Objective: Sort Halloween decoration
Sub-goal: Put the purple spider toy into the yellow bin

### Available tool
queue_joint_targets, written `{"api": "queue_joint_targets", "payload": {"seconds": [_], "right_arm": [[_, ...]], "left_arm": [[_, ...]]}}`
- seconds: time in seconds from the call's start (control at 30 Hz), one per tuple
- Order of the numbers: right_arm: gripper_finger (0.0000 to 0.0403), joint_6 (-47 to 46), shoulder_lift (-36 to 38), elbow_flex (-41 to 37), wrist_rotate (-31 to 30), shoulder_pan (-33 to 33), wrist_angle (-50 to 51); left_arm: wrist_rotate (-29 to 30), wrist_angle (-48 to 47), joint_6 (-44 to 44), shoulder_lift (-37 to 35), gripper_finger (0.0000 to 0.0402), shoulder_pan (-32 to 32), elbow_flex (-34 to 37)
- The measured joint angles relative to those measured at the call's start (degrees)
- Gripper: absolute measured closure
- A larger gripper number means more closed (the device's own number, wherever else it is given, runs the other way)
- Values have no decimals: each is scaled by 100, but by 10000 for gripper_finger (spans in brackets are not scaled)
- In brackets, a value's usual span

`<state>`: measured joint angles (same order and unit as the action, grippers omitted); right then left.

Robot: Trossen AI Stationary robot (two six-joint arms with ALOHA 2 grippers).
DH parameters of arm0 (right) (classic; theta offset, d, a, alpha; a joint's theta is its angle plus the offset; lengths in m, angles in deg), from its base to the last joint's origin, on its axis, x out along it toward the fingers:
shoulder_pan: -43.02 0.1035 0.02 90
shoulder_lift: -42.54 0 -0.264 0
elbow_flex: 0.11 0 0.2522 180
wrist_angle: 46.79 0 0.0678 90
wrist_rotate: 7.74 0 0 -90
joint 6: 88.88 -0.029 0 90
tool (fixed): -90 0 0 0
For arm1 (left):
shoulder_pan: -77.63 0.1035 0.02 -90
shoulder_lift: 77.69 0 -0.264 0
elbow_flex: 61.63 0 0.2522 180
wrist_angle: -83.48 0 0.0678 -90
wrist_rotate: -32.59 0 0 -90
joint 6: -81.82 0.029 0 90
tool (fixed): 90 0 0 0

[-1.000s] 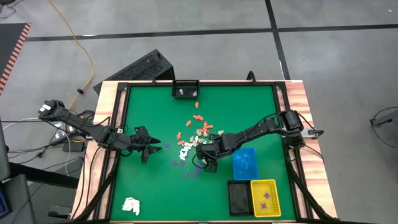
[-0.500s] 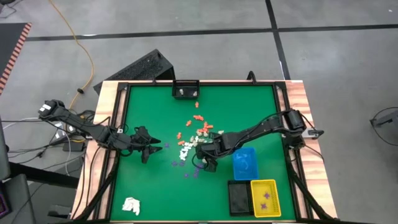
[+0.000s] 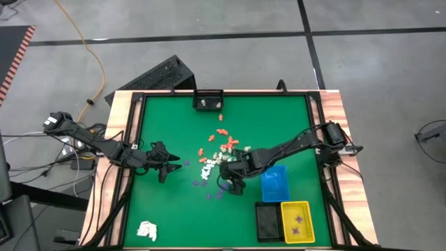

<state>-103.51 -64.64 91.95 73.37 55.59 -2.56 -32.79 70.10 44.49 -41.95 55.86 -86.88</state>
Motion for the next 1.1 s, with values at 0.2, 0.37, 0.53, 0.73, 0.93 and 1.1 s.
{"api": "queue_joint_targets", "payload": {"seconds": [0.2, 0.37, 0.53, 0.73, 0.93, 1.1], "right_arm": [[308, 10, 0, 2, 11, -195, -193], [288, 13, 1, 2, 116, -222, -282], [284, 13, -166, 7, 112, -209, -319], [284, -15, -485, -1, 116, -221, -307], [284, -2, -487, 4, 112, -263, -193], [284, 16, -565, 5, 108, -301, -210]], "left_arm": [[5, 0, 16, -2, 213, 1, 0], [4, 0, 17, -1, 213, -1, 0], [2, -4, 20, 0, 213, 0, 0], [-2, -11, 14, -2, 213, -1, 0], [4, -8, 16, -2, 213, 0, 0], [7, -9, 18, 0, 213, 2, 0]]}}
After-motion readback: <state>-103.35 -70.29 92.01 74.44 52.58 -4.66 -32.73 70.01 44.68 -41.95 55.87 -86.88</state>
